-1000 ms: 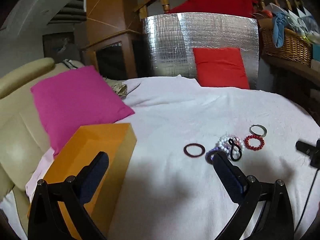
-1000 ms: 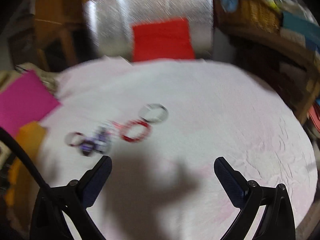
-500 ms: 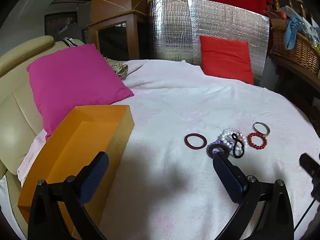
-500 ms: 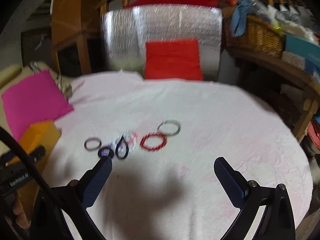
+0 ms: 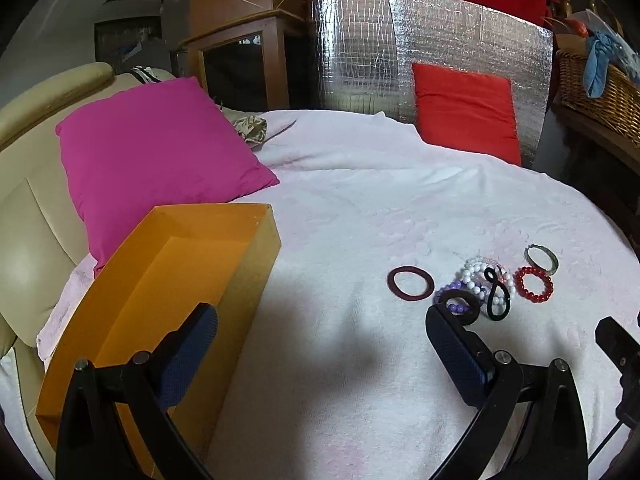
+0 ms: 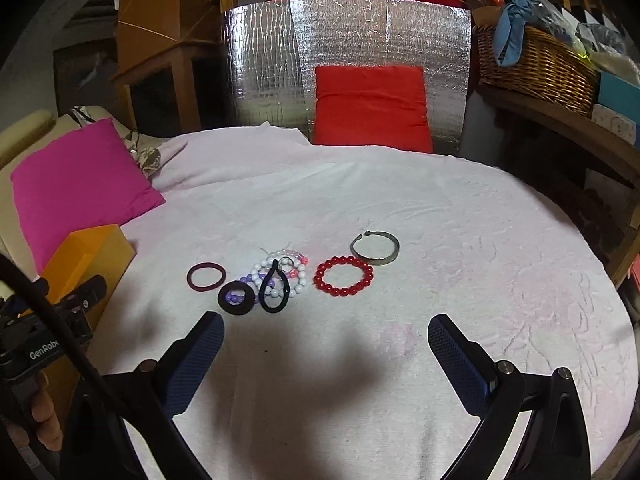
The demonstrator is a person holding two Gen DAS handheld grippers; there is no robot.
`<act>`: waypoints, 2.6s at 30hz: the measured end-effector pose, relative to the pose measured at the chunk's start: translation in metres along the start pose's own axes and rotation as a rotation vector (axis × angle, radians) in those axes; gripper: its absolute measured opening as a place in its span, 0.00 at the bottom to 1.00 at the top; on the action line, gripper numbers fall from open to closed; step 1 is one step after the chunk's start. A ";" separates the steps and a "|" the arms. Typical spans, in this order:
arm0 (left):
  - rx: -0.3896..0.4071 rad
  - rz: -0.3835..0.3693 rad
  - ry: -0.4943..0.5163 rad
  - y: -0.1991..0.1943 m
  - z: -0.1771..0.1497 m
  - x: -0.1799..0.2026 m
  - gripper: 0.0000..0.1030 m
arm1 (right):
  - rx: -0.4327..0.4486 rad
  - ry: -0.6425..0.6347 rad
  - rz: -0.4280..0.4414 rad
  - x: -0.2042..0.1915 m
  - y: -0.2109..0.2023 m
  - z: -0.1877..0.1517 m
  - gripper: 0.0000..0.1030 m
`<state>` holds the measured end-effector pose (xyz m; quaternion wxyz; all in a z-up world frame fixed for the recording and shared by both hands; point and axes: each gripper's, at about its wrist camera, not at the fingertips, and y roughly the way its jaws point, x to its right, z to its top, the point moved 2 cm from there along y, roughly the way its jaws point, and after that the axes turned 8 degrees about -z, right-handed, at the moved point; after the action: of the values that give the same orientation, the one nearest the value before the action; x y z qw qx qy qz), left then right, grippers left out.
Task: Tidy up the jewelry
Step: 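Move both tools toward the cluster of bracelets on the bed, then grasp the black hair tie with the right tool while the left tool grasps the black rubber ring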
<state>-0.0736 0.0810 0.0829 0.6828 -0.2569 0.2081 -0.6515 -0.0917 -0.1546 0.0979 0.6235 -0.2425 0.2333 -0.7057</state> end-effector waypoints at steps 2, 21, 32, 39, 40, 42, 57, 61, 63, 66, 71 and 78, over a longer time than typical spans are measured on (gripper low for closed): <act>-0.003 0.008 0.001 0.001 -0.001 -0.001 1.00 | -0.002 0.013 0.010 0.000 0.000 0.000 1.00; -0.018 0.035 -0.001 0.006 -0.003 -0.004 1.00 | -0.042 0.091 0.011 0.014 0.008 -0.001 1.00; -0.052 0.000 0.001 0.015 -0.004 -0.004 1.00 | -0.085 0.113 0.031 0.029 0.026 0.008 1.00; -0.094 -0.079 -0.011 0.032 -0.002 0.002 1.00 | -0.175 0.184 0.113 0.045 0.060 0.012 0.82; -0.102 -0.077 -0.007 0.036 -0.002 0.003 1.00 | -0.188 0.189 0.137 0.043 0.064 0.012 0.79; -0.118 -0.073 -0.004 0.041 -0.002 0.005 1.00 | -0.211 0.195 0.182 0.036 0.072 0.011 0.72; -0.182 -0.066 -0.028 0.059 -0.003 -0.014 1.00 | -0.324 0.089 0.283 -0.032 0.145 0.004 0.19; -0.198 -0.093 -0.021 0.066 -0.002 -0.006 1.00 | -0.314 0.083 0.272 -0.035 0.150 0.003 0.07; -0.201 -0.107 -0.016 0.068 -0.002 0.000 1.00 | -0.309 0.102 0.279 -0.031 0.148 0.005 0.07; -0.196 -0.137 0.007 0.070 -0.001 0.013 1.00 | -0.282 0.143 0.287 -0.017 0.139 0.009 0.07; -0.180 -0.184 0.053 0.077 0.003 0.040 1.00 | -0.277 0.214 0.313 0.012 0.130 0.013 0.07; -0.250 -0.285 0.063 0.103 -0.001 0.069 0.82 | -0.277 0.253 0.307 0.042 0.125 0.012 0.07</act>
<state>0.0107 0.0142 0.0218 0.5396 -0.3461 0.2700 -0.7184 0.0074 -0.2108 0.0302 0.6500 -0.1973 0.4381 -0.5888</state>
